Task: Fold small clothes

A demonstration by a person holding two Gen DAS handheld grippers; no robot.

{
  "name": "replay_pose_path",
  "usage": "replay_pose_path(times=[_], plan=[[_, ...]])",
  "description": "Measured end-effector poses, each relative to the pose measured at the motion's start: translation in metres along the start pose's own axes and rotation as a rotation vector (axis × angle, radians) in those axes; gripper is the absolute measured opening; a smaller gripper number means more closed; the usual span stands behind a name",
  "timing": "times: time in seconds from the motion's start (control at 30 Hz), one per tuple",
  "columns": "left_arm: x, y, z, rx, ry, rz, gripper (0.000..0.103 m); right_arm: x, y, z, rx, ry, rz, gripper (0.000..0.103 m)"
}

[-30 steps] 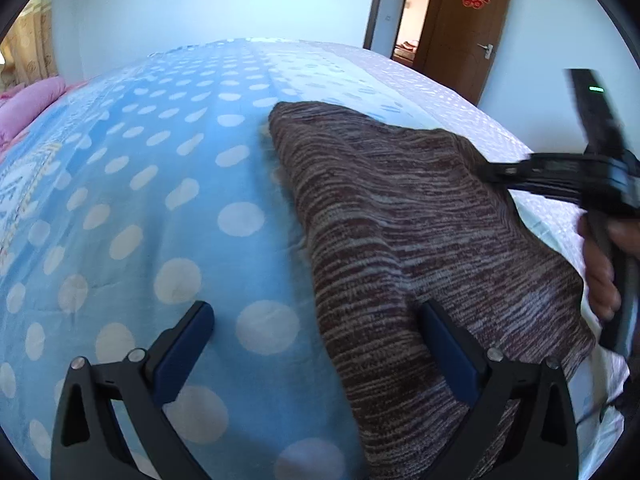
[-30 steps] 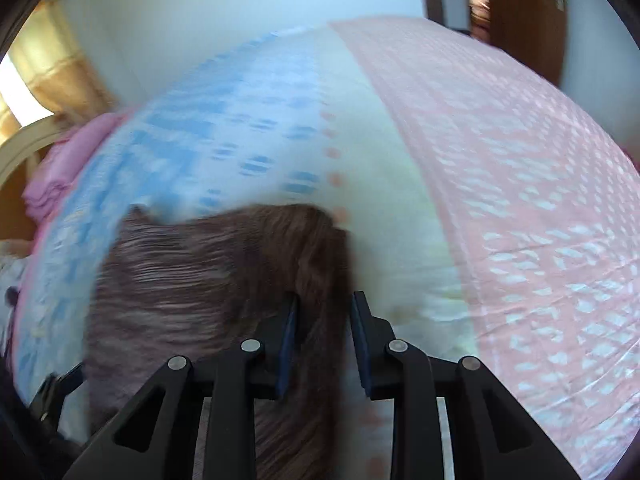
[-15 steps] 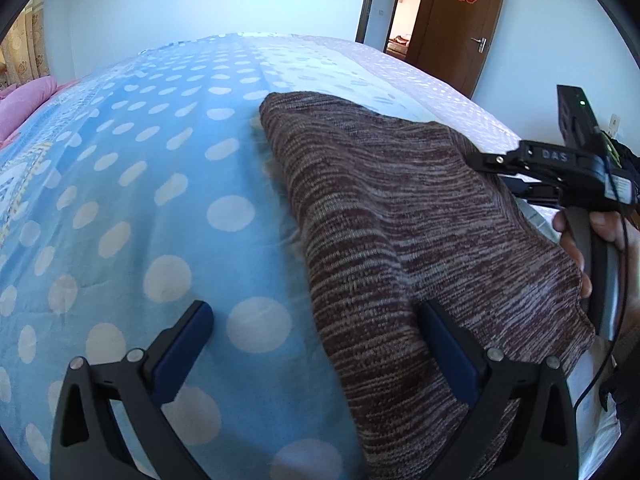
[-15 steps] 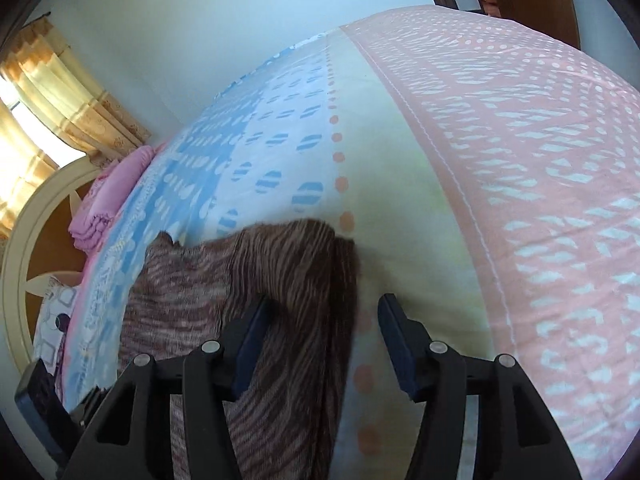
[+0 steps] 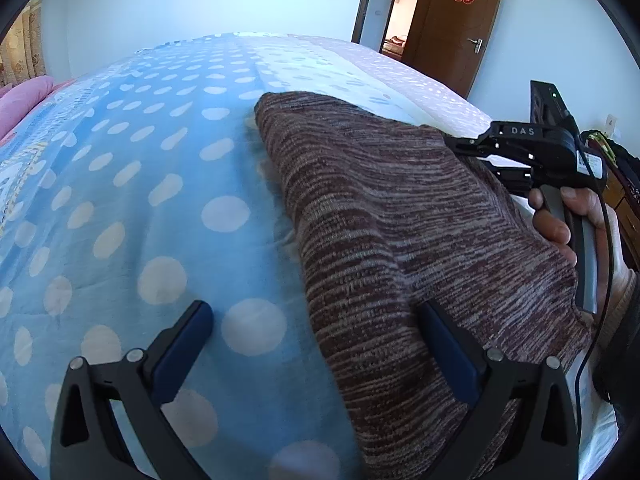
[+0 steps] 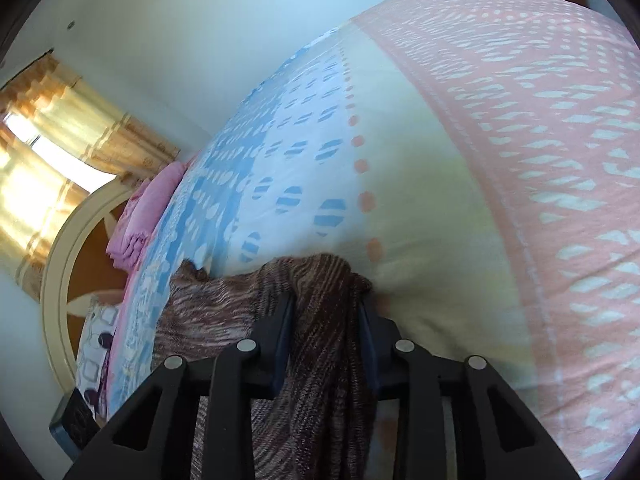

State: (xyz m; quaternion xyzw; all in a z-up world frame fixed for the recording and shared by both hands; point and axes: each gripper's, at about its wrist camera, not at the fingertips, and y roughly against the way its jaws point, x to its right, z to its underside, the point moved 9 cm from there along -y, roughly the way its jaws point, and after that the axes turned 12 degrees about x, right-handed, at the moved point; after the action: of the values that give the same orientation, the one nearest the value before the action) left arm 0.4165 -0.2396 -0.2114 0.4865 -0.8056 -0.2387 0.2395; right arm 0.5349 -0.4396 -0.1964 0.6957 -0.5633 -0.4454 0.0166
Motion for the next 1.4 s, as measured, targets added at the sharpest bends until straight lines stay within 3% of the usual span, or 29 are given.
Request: replay_pose_path(times=[0.2, 0.3, 0.5, 0.73, 0.83, 1.1, 1.17, 1.4], plan=[[0.003, 0.001, -0.001, 0.004, -0.006, 0.024, 0.101, 0.007, 0.002, -0.002, 0.035, -0.031, 0.013, 0.030], [0.010, 0.002, 0.000, 0.008, -0.019, 0.058, 0.094, 0.001, 0.002, 0.001, 0.028, 0.016, 0.021, 0.025], [0.019, 0.006, 0.000, 0.017, -0.031, 0.119, 0.074, 0.004, 0.003, 0.001, 0.030, -0.001, 0.005, 0.024], [0.026, 0.005, 0.001, -0.006, -0.021, 0.127, 0.073, 0.008, -0.003, 0.001, 0.003, -0.021, 0.003, 0.024], [0.027, 0.005, 0.001, -0.012, -0.024, 0.119, 0.073, -0.001, 0.002, 0.003, 0.029, 0.040, 0.013, 0.020], [0.034, 0.012, 0.000, -0.006, -0.028, 0.128, 0.047, -0.001, 0.005, 0.003, 0.039, 0.055, 0.044, 0.018], [0.032, 0.015, -0.002, -0.011, -0.026, 0.125, 0.033, -0.003, 0.010, 0.000, 0.046, 0.034, 0.040, 0.018], [0.032, 0.029, -0.010, -0.012, -0.021, 0.110, 0.027, -0.017, 0.031, -0.006, 0.086, 0.028, 0.030, 0.017]])
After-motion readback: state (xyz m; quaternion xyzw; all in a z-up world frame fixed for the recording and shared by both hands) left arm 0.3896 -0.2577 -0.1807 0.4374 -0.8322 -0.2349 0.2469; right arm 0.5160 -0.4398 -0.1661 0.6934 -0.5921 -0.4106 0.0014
